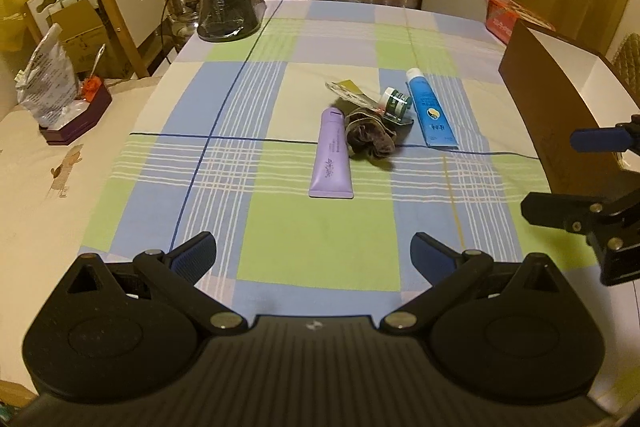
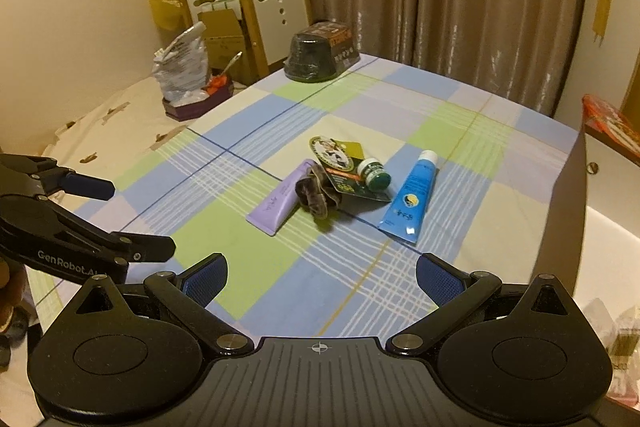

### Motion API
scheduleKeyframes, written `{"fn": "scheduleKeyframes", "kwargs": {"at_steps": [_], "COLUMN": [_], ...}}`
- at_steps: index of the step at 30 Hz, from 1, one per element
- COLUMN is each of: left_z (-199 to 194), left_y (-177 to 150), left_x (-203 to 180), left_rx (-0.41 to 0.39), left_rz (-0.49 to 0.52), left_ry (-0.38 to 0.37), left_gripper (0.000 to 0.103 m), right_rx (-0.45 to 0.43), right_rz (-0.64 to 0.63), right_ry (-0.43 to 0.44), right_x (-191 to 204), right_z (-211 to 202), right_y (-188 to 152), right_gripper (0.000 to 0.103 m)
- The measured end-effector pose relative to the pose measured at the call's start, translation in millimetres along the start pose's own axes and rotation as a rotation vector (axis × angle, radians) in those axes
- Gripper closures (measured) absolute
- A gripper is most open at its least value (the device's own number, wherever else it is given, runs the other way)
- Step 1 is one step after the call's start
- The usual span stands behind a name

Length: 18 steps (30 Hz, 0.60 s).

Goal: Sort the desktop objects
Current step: 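Withdraw both tools from the box back over the remaining table items, then grasp the purple tube with the left tool while the right tool grasps the dark pouch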

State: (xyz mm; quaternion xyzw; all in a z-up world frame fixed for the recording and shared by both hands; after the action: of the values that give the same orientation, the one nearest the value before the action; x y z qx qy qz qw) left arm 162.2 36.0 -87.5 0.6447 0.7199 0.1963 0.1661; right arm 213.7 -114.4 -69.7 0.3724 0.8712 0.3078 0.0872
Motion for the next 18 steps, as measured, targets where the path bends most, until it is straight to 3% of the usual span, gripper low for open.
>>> {"fn": "scheduleKeyframes", "kwargs": {"at_steps": [9,18], "left_z": [19.9,58.9], "left_y": [11.4,45.0], "left_x": [4.6,15.9], "left_rx": [0.001,-0.003], "left_rz": [0.003,0.116], "left_ry": [0.003,-0.051], "left_gripper": [0.001,0.002], "right_rx": [-0.055,-0.007], "right_rz": [0.071,0.211], "right_ry": [-0.016,-0.101], "right_x": [-2.7,-15.5], "right_z": [26.5,54.5], "right_y": [9.9,21.0], "right_gripper": [0.0,0.0]}}
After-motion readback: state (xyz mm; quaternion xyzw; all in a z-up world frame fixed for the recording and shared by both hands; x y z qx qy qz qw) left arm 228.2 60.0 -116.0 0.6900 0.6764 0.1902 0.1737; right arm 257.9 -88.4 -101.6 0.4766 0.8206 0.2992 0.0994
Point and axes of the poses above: each gripper's, at about its wrist camera, not at the fingertips, and z roughly the way its jaws point, x to its left, y to its top, the point moved 10 cm from there along z, roughly the way its jaws point, and after that the axes turned 8 degrees about x, right-handed, at the moved point
